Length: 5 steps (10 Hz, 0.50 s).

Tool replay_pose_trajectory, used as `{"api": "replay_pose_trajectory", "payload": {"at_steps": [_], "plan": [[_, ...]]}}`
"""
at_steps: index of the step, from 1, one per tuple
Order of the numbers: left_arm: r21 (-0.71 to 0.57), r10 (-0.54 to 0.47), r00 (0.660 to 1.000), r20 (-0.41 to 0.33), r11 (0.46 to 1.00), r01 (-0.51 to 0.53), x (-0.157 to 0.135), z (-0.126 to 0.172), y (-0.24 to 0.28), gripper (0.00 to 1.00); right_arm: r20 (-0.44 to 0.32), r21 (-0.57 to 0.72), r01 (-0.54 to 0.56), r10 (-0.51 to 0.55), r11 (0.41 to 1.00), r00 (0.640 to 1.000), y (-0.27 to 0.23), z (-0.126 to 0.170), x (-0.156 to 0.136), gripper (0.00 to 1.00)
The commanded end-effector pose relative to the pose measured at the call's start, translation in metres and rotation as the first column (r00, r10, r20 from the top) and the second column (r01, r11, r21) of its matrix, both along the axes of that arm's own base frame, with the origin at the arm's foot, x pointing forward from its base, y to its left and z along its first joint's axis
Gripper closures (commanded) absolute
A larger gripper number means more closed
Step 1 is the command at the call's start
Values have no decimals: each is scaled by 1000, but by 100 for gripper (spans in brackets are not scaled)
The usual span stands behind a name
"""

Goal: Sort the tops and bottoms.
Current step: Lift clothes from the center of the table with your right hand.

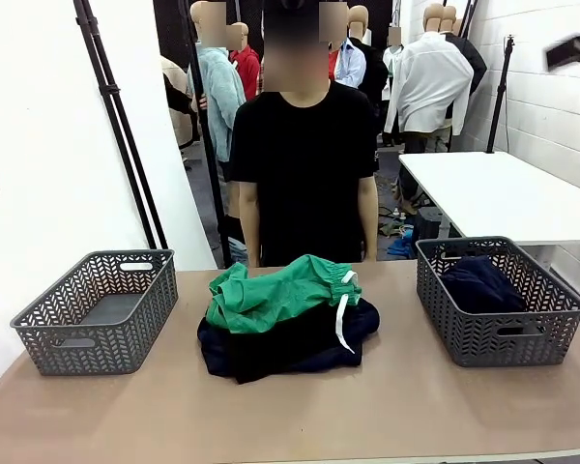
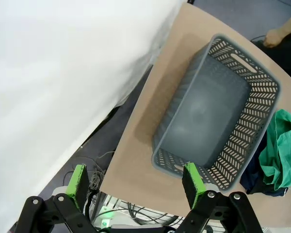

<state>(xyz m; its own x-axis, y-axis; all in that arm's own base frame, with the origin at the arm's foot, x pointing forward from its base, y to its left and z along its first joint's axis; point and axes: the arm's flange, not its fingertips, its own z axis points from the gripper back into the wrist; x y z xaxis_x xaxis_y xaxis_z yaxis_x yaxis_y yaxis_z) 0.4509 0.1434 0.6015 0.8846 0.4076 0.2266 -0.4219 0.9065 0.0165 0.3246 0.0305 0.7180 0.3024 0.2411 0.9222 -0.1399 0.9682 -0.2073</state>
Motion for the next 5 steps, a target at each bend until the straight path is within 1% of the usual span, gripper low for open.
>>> {"api": "replay_pose_trajectory", "payload": {"at_steps": [1,2,3,4,5], "plan": [[-2,17,1000,6,1000,-17,0,0,0,0,-134,-160,-376,357,913,924,58,-9,24,0],[-2,17,1000,6,1000,-17,0,0,0,0,-223,-203,-536,495,819,840,97,-16,24,0],[-2,17,1000,6,1000,-17,0,0,0,0,-282,-249,-568,502,785,818,136,-28,29,0],[-2,17,1000,6,1000,-17,0,0,0,0,-348,-269,-599,504,754,791,166,-42,38,0],[-2,17,1000,6,1000,-17,0,0,0,0,-388,-309,-576,452,757,803,192,-60,53,0]]}}
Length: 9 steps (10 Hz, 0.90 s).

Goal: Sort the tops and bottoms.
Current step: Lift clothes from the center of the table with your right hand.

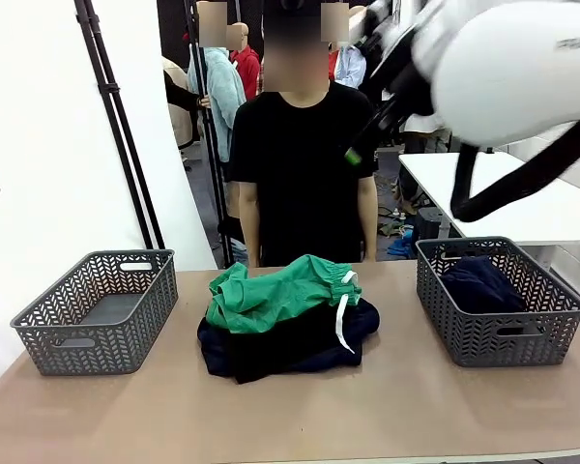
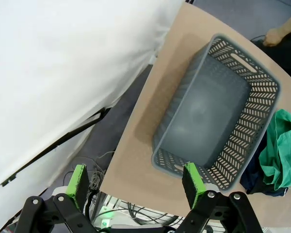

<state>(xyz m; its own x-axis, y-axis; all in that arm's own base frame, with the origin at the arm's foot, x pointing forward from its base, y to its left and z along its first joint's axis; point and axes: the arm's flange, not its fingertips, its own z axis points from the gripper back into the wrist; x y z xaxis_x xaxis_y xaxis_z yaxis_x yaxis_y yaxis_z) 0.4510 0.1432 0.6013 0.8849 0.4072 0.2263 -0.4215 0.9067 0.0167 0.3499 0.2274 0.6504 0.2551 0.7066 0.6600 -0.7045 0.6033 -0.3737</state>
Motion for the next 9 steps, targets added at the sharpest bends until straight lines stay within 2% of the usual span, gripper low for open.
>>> {"api": "replay_pose_trajectory", "payload": {"at_steps": [1,2,4,5,9], "plan": [[-2,18,1000,7,1000,-18,0,1,0,0,-25,-132,7,-10,991,1000,18,-13,46,0],[-2,18,1000,7,1000,-18,0,1,0,0,-83,-187,1,-17,982,996,35,-38,64,0],[-2,18,1000,7,1000,-18,0,1,0,0,-143,-249,18,-55,968,988,50,-81,92,0],[-2,18,1000,7,1000,-18,0,1,0,0,-103,-165,-11,-7,986,995,33,-62,66,0],[-2,18,1000,7,1000,-18,0,1,0,0,-103,-165,-11,-7,986,995,33,-62,66,0]]}}
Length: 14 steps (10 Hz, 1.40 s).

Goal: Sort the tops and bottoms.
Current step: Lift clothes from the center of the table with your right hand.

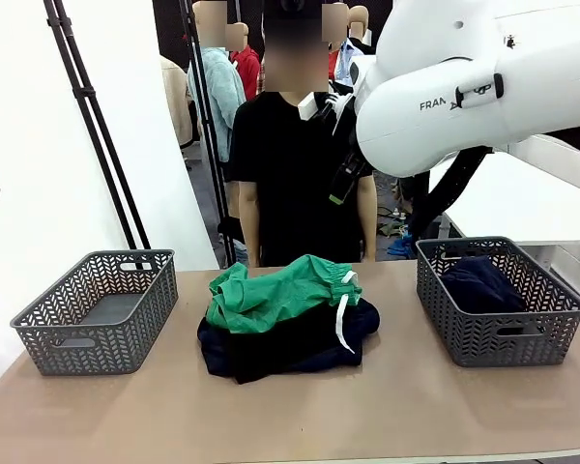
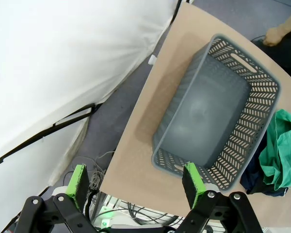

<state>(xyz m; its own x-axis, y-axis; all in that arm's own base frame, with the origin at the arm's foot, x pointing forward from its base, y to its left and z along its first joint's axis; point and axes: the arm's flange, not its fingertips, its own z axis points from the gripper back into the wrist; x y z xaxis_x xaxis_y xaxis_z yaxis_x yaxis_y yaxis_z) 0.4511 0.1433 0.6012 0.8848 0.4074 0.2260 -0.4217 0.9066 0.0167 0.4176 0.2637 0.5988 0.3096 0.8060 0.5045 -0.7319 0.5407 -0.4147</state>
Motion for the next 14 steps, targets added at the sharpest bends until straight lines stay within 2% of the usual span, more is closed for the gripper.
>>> {"api": "replay_pose_trajectory", "payload": {"at_steps": [1,2,4,6,8,10,12,14], "plan": [[-2,18,1000,7,1000,-18,0,1,0,0,-6,-4,0,0,1000,1000,1,-3,3,0],[-2,18,1000,7,1000,-18,0,1,0,0,-124,-40,-112,106,993,987,5,-6,25,0],[-2,18,1000,7,1000,-18,0,1,0,0,-307,-66,-250,219,966,926,34,-24,84,0],[-2,18,1000,7,1000,-18,0,1,0,0,-418,-49,-316,267,948,868,54,-54,119,0],[-2,18,1000,7,1000,-18,0,1,0,0,-523,-37,-385,310,922,794,68,-87,146,0],[-2,18,1000,7,1000,-18,0,1,0,0,-582,-59,-401,295,914,758,78,-122,173,0],[-2,18,1000,7,1000,-18,0,1,0,0,-589,-48,-435,327,899,739,81,-141,188,0],[-2,18,1000,7,1000,-18,0,1,0,0,-584,-76,-454,329,888,742,86,-156,200,0]]}}
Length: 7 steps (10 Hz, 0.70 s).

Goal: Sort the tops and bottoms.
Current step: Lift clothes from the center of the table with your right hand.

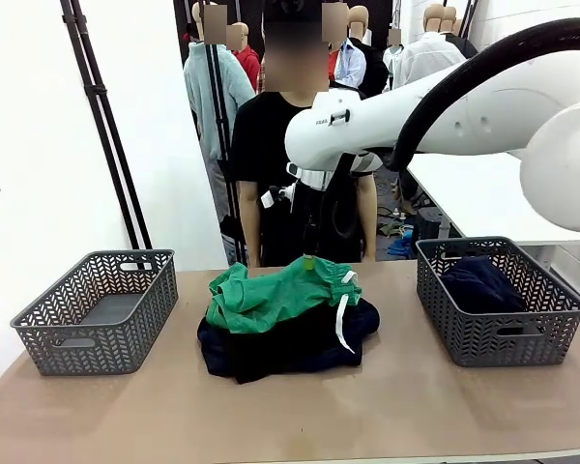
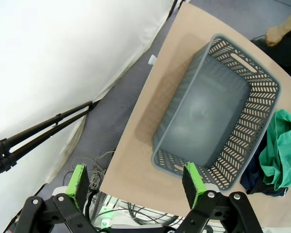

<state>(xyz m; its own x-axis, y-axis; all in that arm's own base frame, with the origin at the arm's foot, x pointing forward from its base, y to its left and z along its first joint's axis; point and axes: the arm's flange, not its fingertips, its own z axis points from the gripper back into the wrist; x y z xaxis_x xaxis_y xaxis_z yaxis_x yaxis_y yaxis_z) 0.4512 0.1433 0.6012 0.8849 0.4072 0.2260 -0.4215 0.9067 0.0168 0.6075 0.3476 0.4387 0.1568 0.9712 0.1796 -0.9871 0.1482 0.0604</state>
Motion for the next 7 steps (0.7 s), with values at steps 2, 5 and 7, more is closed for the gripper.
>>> {"api": "replay_pose_trajectory", "payload": {"at_steps": [2,5,7], "plan": [[-2,18,1000,7,1000,-18,0,1,0,0,16,-25,-107,108,994,994,7,-10,25,0],[-2,18,1000,7,1000,-18,0,1,0,0,-48,-21,-167,166,986,985,17,-23,28,0],[-2,18,1000,7,1000,-18,0,1,0,0,-52,-22,-177,176,984,983,16,-21,24,0]]}}
